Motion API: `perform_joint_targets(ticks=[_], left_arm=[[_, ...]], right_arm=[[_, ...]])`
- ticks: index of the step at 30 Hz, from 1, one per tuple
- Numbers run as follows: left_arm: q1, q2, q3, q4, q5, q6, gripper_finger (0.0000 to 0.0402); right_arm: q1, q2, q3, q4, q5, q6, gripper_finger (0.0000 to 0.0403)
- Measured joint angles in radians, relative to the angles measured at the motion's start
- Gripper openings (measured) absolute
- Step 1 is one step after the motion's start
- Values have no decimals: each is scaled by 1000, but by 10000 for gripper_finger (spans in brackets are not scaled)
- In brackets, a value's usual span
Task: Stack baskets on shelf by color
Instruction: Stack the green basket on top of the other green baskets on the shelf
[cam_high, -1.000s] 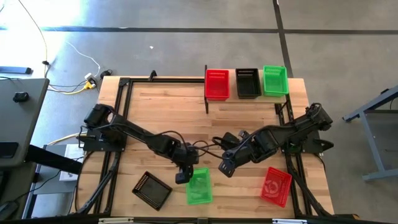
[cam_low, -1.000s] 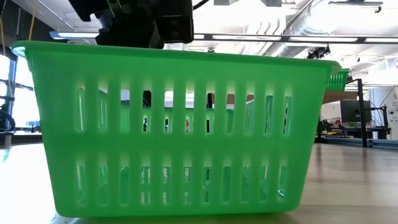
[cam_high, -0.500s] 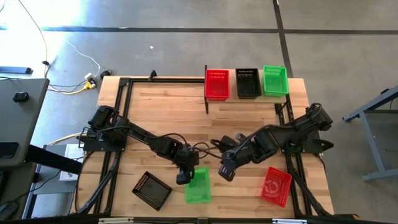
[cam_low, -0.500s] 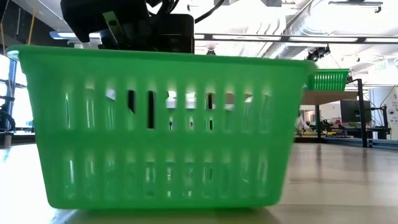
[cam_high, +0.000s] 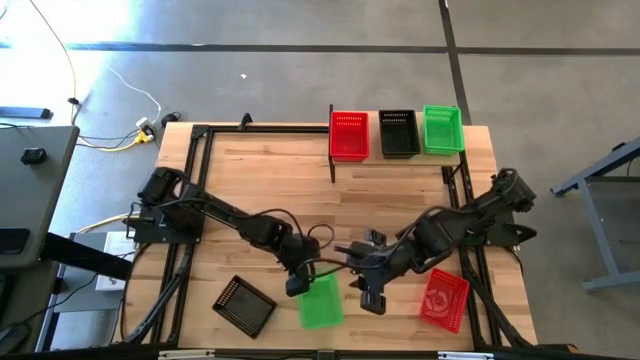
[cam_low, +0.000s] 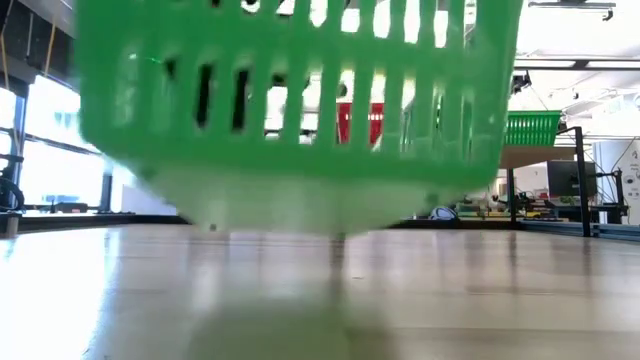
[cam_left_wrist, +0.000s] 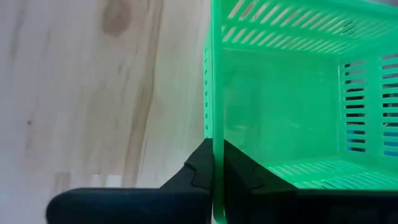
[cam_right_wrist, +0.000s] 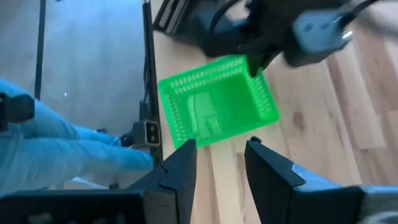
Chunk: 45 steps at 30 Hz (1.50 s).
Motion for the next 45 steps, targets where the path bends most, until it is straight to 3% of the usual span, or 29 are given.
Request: perform_joint_targets(ticks=[8, 24, 35, 45], left_arm=[[62, -82, 0, -21, -2, -14, 2], [160, -184, 1, -83, -38, 27, 1], [160, -224, 1, -80, -39, 27, 0], [159, -259, 1, -75, -38, 10, 0]], right_arm=[[2, 57, 0, 57, -63, -123, 122], [-1, 167, 0, 116, -28, -337, 122], [-28, 174, 0, 104, -10, -328, 122], [-48, 173, 0, 50, -56, -245, 120]])
